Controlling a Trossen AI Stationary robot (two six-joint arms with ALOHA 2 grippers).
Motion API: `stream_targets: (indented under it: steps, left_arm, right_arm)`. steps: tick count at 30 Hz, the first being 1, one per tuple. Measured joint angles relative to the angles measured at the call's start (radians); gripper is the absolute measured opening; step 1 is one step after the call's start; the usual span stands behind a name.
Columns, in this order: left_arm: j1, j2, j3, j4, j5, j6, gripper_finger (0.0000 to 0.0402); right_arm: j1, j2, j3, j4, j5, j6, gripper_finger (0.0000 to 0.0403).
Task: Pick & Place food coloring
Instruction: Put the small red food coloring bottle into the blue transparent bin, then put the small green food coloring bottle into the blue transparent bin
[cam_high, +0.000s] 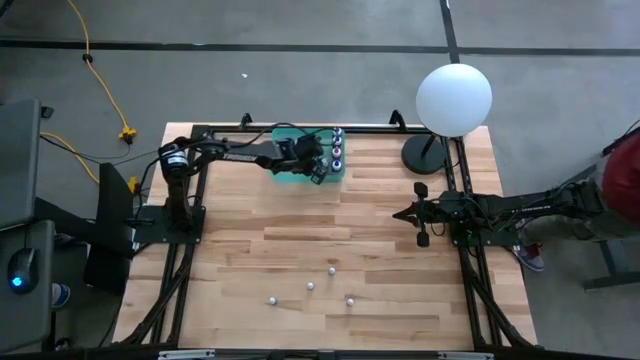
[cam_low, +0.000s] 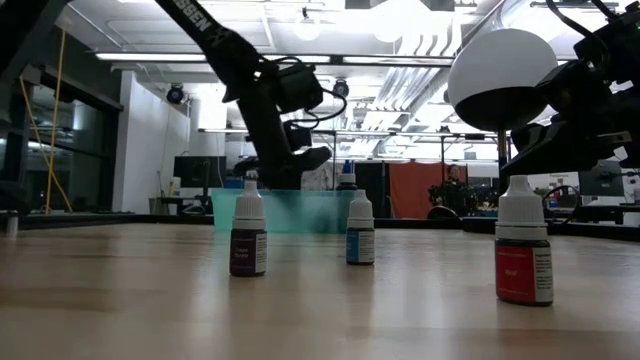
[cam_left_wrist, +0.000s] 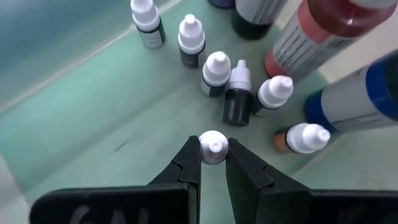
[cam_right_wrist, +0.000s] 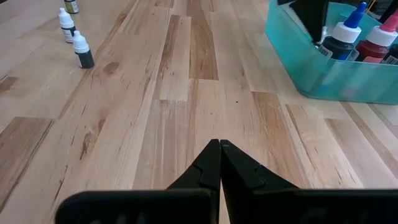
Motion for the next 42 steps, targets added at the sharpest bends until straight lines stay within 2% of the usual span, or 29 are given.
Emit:
stream_targets:
  steps: [11,19,24,33,42]
  left_arm:
    - [-0.012,-0.003,-0.027,0.031,0.019,-0.026,0.0038]
    - [-0.011,0.0,-0.027,0.035,0.076,-0.025,0.0092]
    - [-0.012,0.001,-0.027,0.031,0.074,-0.023,0.0113]
    - [-0.012,-0.004,-0.027,0.029,0.076,0.027,0.0117]
    - [0.019,-0.089,-0.026,0.015,0.08,0.045,0.0117]
  right_arm:
    - [0.0,0.0,0.0,0.0,0.0,0.0,0.0]
    - [0.0,0.0,0.0,0.0,0.0,0.0,0.0]
    - [0.0,0.0,0.0,0.0,0.0,0.0,0.0]
    - [0.0,0.0,0.0,0.0,0.0,0.0,0.0]
    - [0.0,0.0,0.0,0.0,0.0,0.0,0.0]
